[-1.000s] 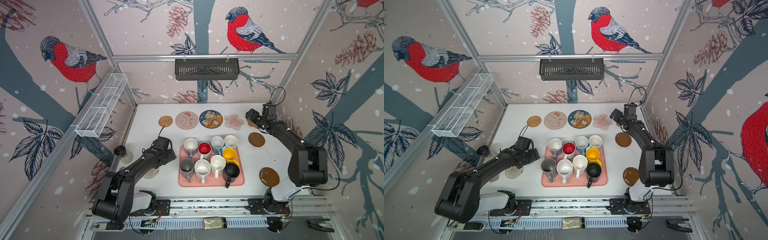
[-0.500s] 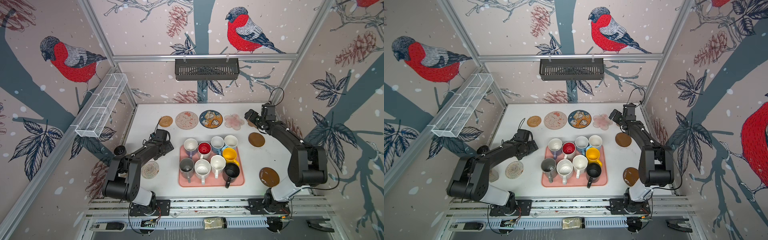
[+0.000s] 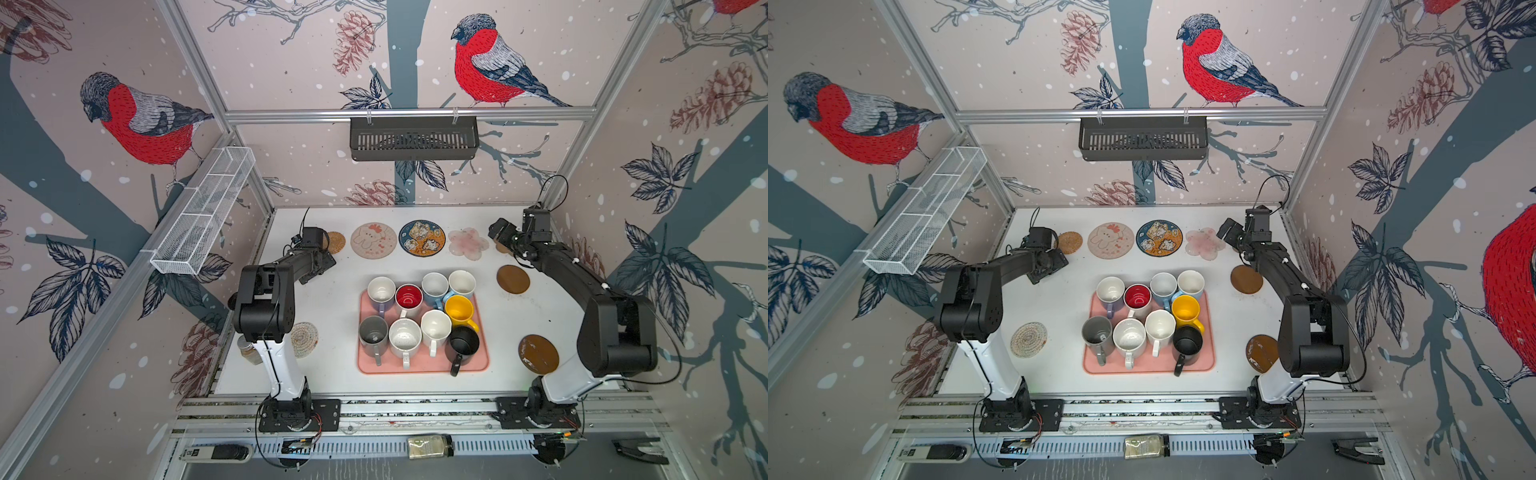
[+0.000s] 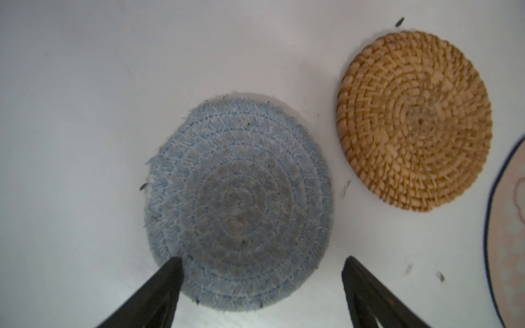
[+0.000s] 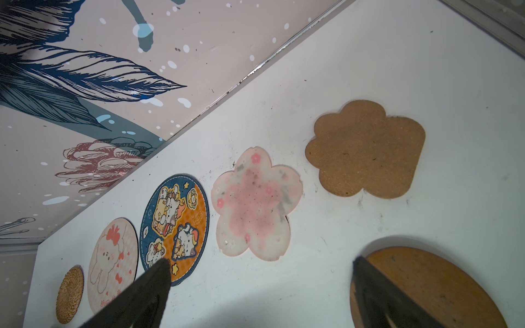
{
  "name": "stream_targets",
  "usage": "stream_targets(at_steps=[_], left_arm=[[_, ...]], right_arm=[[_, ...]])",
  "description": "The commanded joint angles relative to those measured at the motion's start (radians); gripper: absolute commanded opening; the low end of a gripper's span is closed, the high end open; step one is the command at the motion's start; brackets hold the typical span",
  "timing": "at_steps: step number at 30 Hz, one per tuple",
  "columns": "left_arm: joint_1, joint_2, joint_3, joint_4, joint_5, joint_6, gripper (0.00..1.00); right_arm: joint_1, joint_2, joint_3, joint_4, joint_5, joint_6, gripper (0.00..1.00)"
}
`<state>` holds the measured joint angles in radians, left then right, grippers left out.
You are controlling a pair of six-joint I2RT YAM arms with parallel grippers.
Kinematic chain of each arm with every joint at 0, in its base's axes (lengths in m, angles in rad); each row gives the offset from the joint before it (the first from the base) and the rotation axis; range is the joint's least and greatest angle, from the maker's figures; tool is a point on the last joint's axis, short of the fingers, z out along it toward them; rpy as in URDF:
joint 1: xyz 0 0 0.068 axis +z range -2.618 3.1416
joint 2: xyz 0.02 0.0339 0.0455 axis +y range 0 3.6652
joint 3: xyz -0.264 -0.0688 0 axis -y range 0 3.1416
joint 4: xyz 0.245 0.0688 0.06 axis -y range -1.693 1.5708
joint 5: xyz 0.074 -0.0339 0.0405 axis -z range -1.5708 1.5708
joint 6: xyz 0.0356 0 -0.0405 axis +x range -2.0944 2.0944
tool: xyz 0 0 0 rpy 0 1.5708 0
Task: Place cups on coasters
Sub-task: Move the coaster to the top-left of the table.
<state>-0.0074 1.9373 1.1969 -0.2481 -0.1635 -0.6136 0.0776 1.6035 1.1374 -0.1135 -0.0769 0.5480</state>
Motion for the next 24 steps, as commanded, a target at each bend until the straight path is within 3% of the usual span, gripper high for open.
stream_targets(at_steps=[1,19,24], left_arm=[[0.027,0.085,0.070,-0.118,0.085,0.012,0.88],[0.094,0.368,0.581,-0.295,0.049,0.075,0.88],[0.094,0.407,0.658,-0.345,0.045,0.085,0.89]], right_arm=[[0.002,-0.007,-0.002,0.018,0.018,-0.017,1.00],[0.003,0.033,0.014,0.011,0.025,-0.029,1.00],[0.005,0.037,0.019,0.005,0.031,-0.033,1.00]])
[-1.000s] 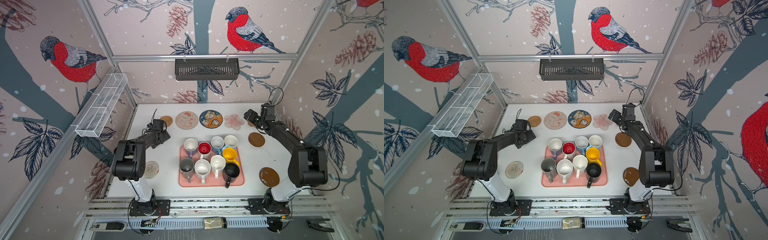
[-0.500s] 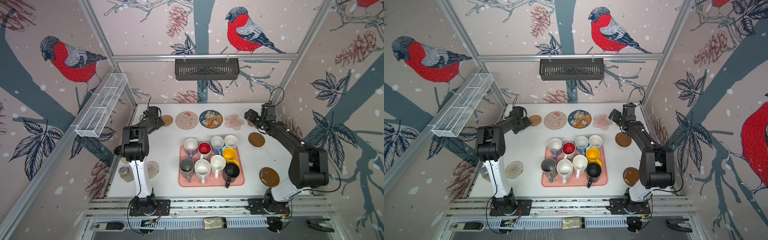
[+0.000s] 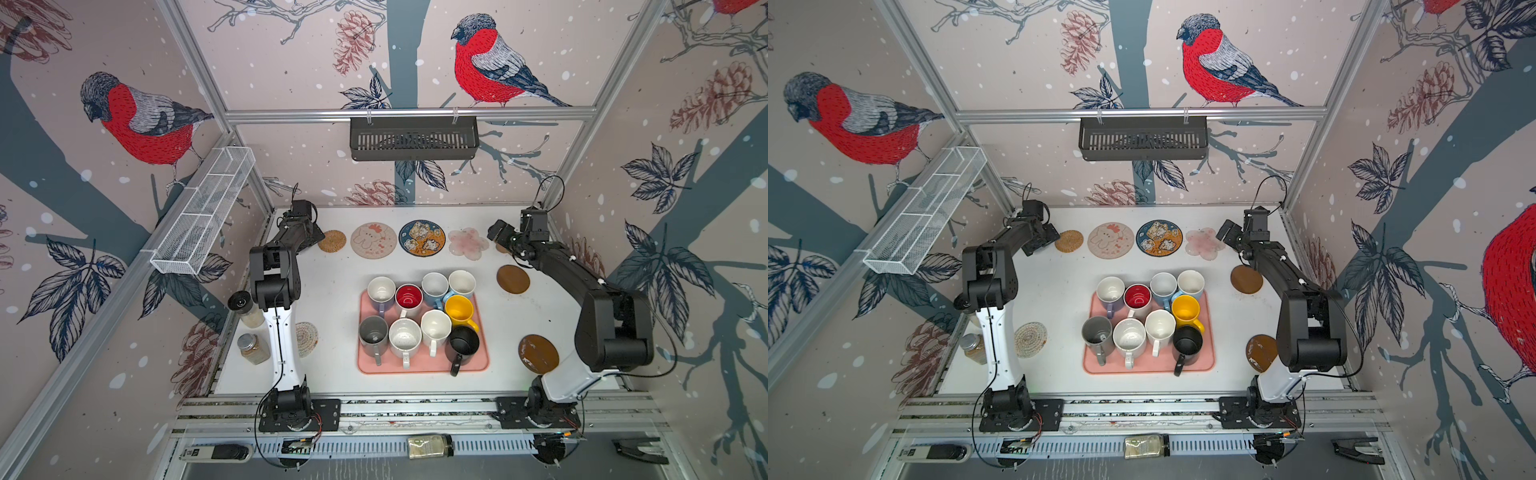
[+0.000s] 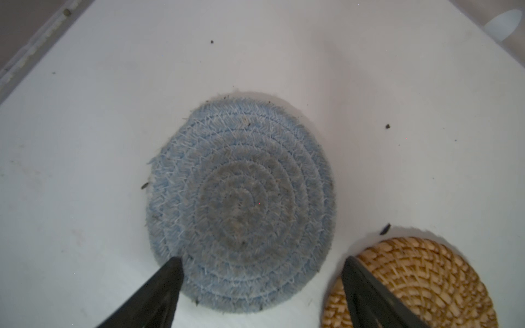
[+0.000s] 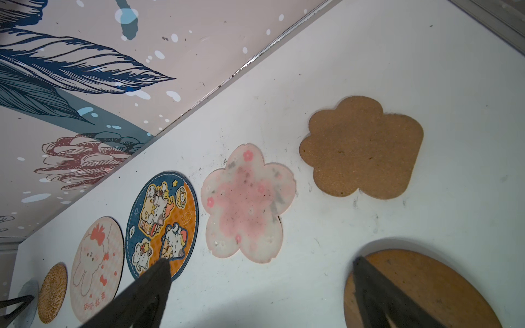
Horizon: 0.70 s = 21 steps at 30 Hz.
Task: Place cups on coasters
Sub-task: Move the coaster to the top-left of the table.
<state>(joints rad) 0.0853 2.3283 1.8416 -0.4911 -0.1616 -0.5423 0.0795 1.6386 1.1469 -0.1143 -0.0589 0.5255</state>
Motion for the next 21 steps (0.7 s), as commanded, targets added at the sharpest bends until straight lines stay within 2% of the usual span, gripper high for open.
stream_targets(at_steps=[1,6,14,17,21], left_arm=[[0.001,0.010,0.012,-0.103,0.040,0.017,0.89],[0.001,-0.066,-0.007,-0.120,0.031,0.051,0.96],[-0.010,-0.339,-0.146,-0.131,0.053,0.049,0.96],[-0.048,-0.479,-0.273,-0.136,0.025,0.035,0.96],[-0.129,-0.695,-0.525,-0.121,-0.018,0.003,0.93]], right_arm=[[0.003,0.001,0.011,0.004,0.015,-0.011,0.99],[0.003,-0.003,0.010,0.008,0.008,-0.010,0.99],[0.015,-0.035,-0.005,0.023,-0.010,-0.007,0.99],[0.023,-0.049,-0.009,0.027,-0.022,-0.004,0.99],[0.028,-0.066,-0.014,0.038,-0.042,0.002,0.99]])
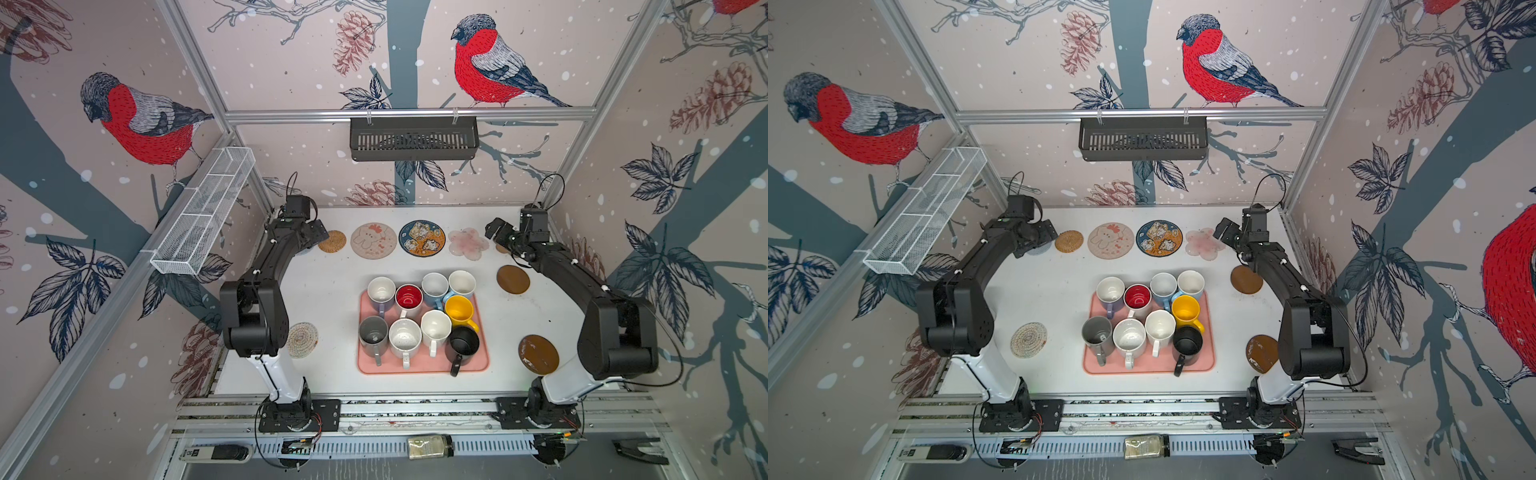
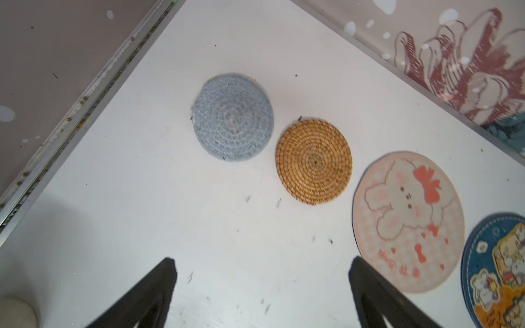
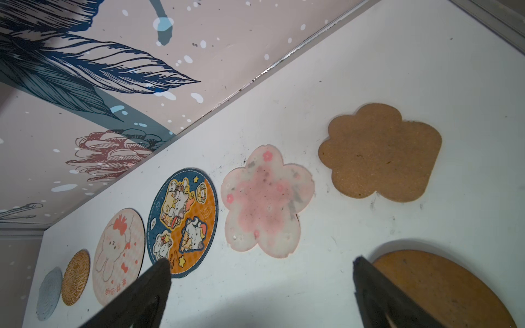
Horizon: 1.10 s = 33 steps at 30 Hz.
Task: Place cups on coasters
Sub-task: Move the coaster to the top-left of the table, then move the coaster to the middle-left of the table.
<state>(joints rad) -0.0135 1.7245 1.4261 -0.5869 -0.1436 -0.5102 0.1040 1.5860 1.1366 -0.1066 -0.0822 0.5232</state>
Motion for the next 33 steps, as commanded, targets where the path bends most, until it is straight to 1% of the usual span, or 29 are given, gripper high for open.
stream_targets(at_steps=[1,3,5,7,9,12,13,16,18,21,24,28,30,33], left_arm=[[-0.041,-0.150,-0.178,-0.012,-0.021,-0.042,0.92],[-0.052,-0.251,-0.288,0.000,0.018,-0.051,0.87],[-0.062,-0.349,-0.363,-0.016,0.020,-0.054,0.78],[-0.079,-0.432,-0.421,-0.055,0.012,-0.054,0.66],[-0.091,-0.488,-0.475,-0.101,0.004,-0.060,0.62],[-0.094,-0.546,-0.557,-0.150,0.007,-0.084,0.62],[-0.094,-0.567,-0.580,-0.158,0.010,-0.099,0.63],[-0.097,-0.620,-0.651,-0.157,0.044,-0.155,0.68],[-0.117,-0.639,-0.660,-0.169,0.035,-0.194,0.71],[-0.122,-0.649,-0.688,-0.172,0.015,-0.248,0.78],[-0.123,-0.661,-0.737,-0.134,0.007,-0.306,0.78],[-0.123,-0.691,-0.856,-0.009,0.030,-0.387,0.78],[-0.123,-0.678,-0.877,0.007,0.016,-0.399,0.78],[-0.121,-0.651,-0.893,0.026,-0.038,-0.410,0.78]], right_arm=[[0.003,-0.017,-0.006,0.034,-0.024,0.006,1.00],[0.005,-0.022,-0.008,0.039,-0.033,0.011,0.99],[0.007,-0.023,-0.012,0.045,-0.041,0.014,0.99],[0.016,-0.019,-0.011,0.047,-0.049,0.017,0.99],[0.027,-0.010,-0.007,0.045,-0.054,0.016,1.00],[0.039,-0.004,-0.001,0.041,-0.052,0.014,1.00],[0.040,-0.004,0.000,0.039,-0.052,0.013,1.00],[0.040,-0.010,-0.001,0.038,-0.048,0.013,1.00],[0.041,-0.012,-0.003,0.039,-0.047,0.014,1.00],[0.041,-0.008,-0.005,0.043,-0.049,0.018,1.00],[0.040,-0.009,-0.006,0.044,-0.048,0.020,0.99],[0.037,-0.016,-0.012,0.050,-0.042,0.020,1.00],[0.038,-0.015,-0.015,0.052,-0.045,0.022,1.00],[0.037,-0.013,-0.017,0.056,-0.048,0.024,0.99]])
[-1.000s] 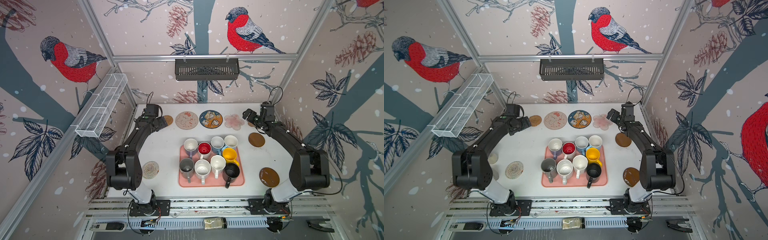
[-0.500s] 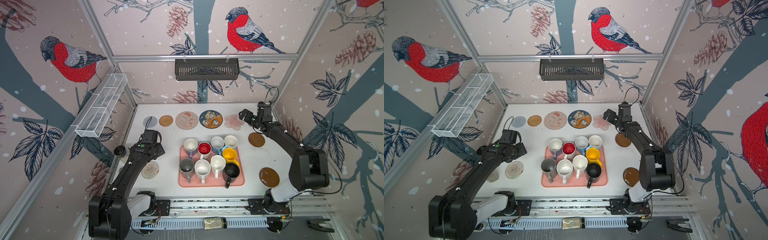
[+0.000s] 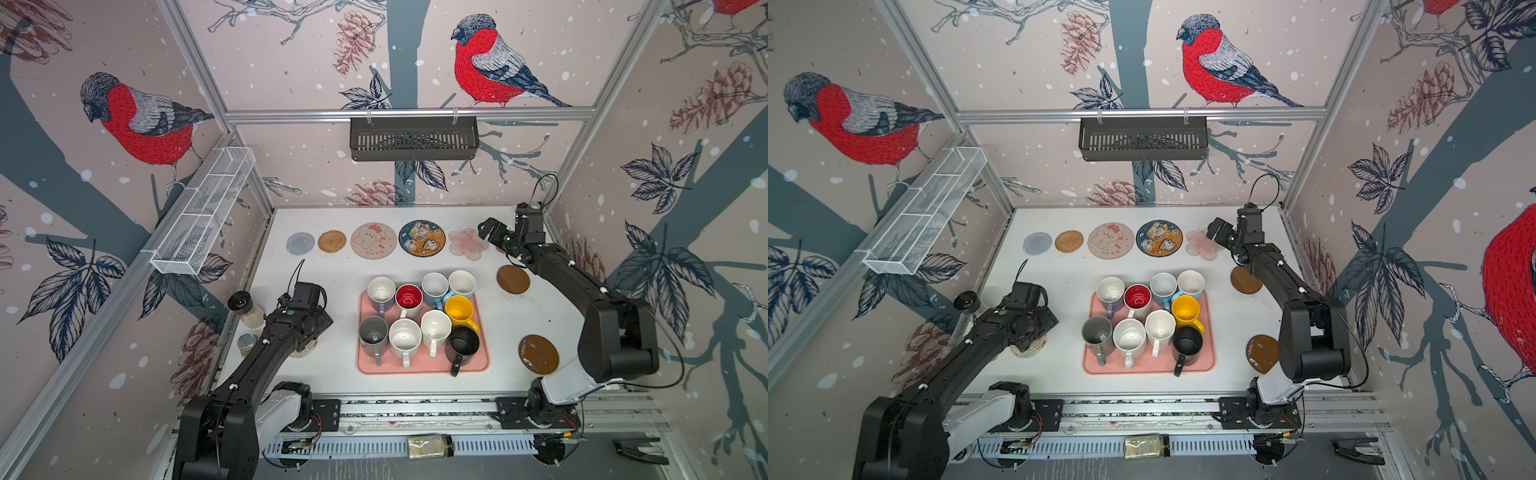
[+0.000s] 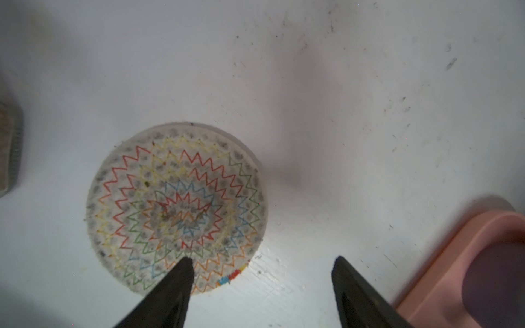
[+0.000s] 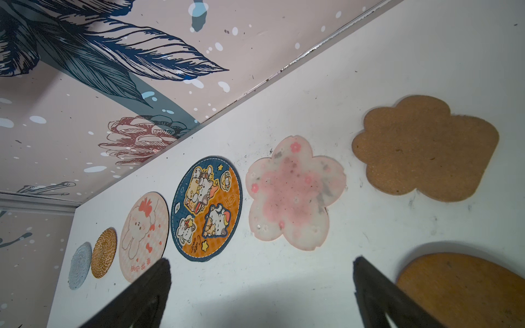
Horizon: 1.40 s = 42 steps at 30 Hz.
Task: Place cups on coasters
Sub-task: Move the coaster to the middle-left of the table.
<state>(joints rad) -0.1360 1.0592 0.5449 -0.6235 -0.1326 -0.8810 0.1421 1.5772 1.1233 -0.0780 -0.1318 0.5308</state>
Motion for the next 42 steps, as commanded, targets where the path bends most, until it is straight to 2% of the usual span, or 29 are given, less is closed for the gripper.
stream_targets(at_steps=[1,5,13,25,33,38,42], left_arm=[[0.001,0.025,-0.020,0.080,-0.053,-0.030,0.78],[0.001,0.102,-0.033,0.152,-0.042,-0.042,0.78],[0.001,0.246,0.040,0.258,0.023,-0.006,0.77],[0.001,0.541,0.288,0.378,0.055,0.061,0.76],[0.003,0.795,0.550,0.397,0.121,0.077,0.75],[0.003,0.864,0.641,0.381,0.142,0.076,0.75],[-0.002,0.869,0.657,0.369,0.158,0.076,0.75]], right_arm=[[0.000,-0.004,-0.005,0.029,0.001,0.015,1.00],[-0.002,-0.006,-0.005,0.027,0.002,0.014,0.99],[-0.005,-0.006,-0.008,0.023,0.017,0.007,0.99],[-0.006,0.025,0.003,0.007,0.041,-0.005,1.00],[-0.007,0.040,0.015,-0.003,0.060,-0.015,0.99],[-0.009,0.051,0.029,-0.008,0.060,-0.017,0.99],[-0.008,0.067,0.039,-0.009,0.057,-0.016,1.00]])
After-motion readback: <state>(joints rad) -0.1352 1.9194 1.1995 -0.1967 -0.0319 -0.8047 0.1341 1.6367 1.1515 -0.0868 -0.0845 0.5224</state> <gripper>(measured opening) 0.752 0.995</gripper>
